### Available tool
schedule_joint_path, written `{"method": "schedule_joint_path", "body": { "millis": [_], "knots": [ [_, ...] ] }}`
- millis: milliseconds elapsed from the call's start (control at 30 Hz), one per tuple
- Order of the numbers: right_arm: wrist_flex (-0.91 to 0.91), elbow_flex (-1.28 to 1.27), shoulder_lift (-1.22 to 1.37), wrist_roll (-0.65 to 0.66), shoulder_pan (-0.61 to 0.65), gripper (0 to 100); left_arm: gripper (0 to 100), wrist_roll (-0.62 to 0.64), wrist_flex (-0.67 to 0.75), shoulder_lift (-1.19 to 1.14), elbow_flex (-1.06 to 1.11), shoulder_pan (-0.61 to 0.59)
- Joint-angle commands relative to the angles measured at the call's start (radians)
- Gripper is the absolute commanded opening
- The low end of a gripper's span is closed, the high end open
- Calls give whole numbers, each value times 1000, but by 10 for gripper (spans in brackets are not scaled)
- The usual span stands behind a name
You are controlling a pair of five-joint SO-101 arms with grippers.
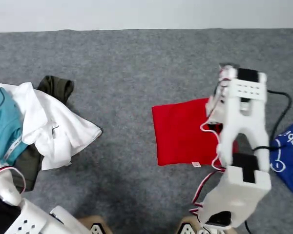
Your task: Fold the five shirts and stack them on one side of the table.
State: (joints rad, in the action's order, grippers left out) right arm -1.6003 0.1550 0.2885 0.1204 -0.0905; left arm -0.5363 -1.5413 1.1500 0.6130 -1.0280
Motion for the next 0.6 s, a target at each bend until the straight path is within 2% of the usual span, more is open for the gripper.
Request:
{"method": "schedule_joint_path", "body": {
  "millis": [0,200,333,400,567],
  "knots": [
    [176,8,51,5,31,50,2,-23,3,6,-38,2],
    [464,12,193,12,8,50,2,-23,3,3,-61,2],
    [558,12,249,12,-5,50,2,-23,3,3,-59,2],
    [539,29,240,11,-4,50,2,-23,3,3,-56,2],
    [354,114,116,9,-5,50,2,-23,3,2,-58,2]
  ]
}}
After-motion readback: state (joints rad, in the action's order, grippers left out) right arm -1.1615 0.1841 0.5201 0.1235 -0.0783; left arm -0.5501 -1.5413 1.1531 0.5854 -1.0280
